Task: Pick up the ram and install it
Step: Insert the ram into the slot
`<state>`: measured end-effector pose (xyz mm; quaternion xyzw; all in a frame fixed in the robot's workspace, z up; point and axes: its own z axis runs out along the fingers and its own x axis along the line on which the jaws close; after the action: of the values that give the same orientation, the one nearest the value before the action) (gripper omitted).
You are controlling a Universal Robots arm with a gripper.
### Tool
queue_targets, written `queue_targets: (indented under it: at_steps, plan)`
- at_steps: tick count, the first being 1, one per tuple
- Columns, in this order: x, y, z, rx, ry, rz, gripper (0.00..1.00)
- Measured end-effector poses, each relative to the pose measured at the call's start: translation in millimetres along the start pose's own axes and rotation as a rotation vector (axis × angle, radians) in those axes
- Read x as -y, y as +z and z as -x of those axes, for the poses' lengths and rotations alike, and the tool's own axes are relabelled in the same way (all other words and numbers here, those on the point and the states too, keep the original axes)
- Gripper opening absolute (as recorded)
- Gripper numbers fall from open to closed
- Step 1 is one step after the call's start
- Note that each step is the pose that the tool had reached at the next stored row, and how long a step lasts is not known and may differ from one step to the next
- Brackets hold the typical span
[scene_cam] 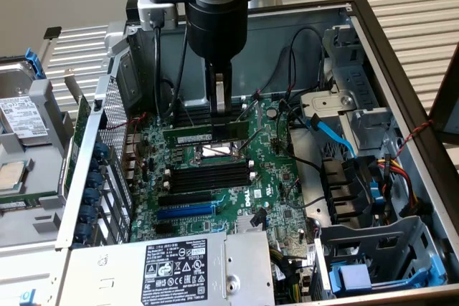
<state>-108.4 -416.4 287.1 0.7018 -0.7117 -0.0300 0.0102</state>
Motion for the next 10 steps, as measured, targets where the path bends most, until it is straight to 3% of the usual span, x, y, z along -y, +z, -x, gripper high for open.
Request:
queue_targets:
  at_steps: [6,10]
  plan:
    - [0.4,7.6,-0.3,-0.0006,0.002,-0.0019,0.13]
    - [0.6,11.7,-0.4,-0.0069,0.005,-0.005,0.13]
